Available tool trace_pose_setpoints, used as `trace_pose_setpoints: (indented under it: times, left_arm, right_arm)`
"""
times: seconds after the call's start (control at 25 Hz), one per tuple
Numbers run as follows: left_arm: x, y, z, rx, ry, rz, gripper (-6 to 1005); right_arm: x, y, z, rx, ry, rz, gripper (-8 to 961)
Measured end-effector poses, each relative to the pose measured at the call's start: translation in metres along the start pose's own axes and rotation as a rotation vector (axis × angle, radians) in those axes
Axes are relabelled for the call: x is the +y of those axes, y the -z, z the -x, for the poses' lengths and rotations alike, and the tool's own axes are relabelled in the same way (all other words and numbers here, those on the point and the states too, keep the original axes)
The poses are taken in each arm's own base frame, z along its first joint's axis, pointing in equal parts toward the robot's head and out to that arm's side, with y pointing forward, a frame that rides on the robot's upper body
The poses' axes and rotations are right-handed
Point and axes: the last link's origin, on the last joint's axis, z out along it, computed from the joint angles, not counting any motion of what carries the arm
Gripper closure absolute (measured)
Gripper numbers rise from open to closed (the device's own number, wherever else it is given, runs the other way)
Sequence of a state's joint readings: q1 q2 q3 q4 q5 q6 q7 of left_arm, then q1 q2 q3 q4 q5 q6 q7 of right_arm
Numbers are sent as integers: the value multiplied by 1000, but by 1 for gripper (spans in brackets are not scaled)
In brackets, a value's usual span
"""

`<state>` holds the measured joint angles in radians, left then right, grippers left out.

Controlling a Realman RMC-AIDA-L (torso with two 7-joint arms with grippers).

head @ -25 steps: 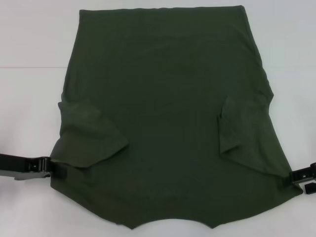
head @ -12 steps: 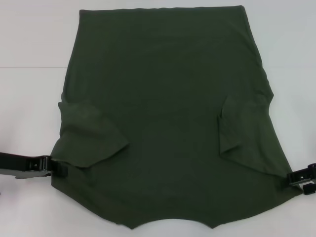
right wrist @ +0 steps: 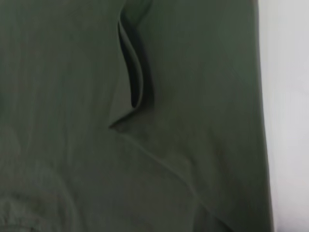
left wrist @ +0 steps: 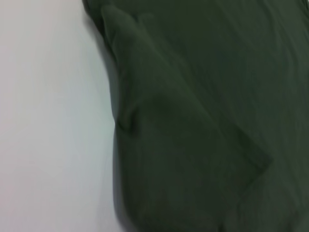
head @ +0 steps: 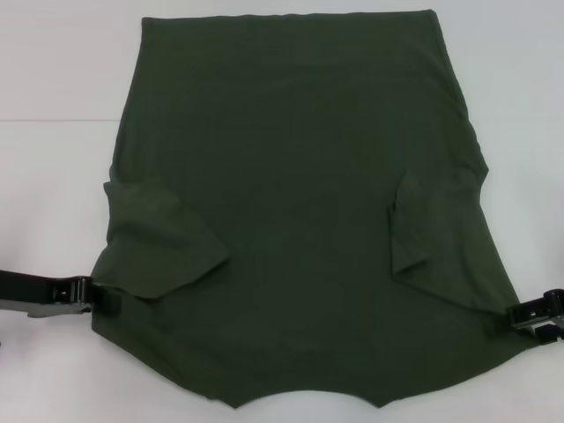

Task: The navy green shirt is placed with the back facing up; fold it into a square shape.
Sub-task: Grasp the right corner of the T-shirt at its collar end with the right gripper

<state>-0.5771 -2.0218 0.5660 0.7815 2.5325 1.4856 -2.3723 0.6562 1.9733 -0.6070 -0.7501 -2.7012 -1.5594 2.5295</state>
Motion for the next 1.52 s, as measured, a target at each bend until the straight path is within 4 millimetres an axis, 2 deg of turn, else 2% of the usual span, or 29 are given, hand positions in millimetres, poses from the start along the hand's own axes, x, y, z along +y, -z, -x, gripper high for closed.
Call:
trace_pose_setpoints:
  times: [0.4,0.84,1.12,1.36,1.52]
  left_arm:
    - [1,0,-1,2,-3,0,947]
    - [2,0,-3,6,-8,1,947]
    - [2,1,-4,13,-5,3,946]
    - [3,1,-6,14,-8,5,946]
    - [3,1,-6,15,-8,4,946]
  right_arm:
    - [7,-3,4,4,15,12,98]
    - [25,-13,10,15,49,38,100]
    - [26,-12,13,-3,40,38,101]
    - [26,-13,14,-6,46,37,276]
    - [26,-12,15,-6,48,35,470]
